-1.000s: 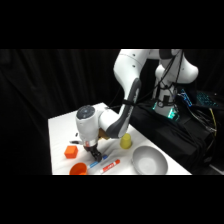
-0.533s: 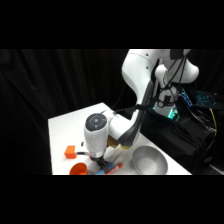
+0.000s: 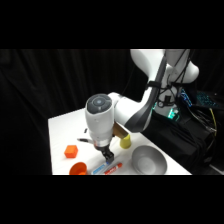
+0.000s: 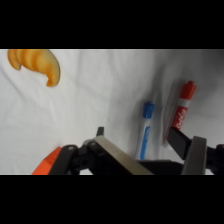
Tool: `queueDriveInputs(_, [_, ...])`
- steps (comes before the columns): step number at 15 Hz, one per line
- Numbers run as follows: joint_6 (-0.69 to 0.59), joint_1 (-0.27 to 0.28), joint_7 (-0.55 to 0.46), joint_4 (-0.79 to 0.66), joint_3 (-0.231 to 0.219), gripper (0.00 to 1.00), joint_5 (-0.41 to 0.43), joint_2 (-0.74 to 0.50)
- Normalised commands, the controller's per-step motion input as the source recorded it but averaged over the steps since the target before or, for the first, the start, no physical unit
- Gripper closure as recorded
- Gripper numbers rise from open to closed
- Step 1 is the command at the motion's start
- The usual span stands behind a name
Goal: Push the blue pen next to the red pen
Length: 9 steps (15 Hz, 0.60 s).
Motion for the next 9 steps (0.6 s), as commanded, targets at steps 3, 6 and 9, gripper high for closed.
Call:
queueDriveInputs(3, [-0.39,-0.018,0.18,-0.38,0.158,0.00,0.066,-0.72])
queueDriveInputs(6, [-0.31,-0.076,0.13,-0.23,0.186,0.00,0.098,-0.53])
queueDriveInputs(9, [-0.19,-0.128,0.07,-0.13,0.171,0.00,0.124,-0.35])
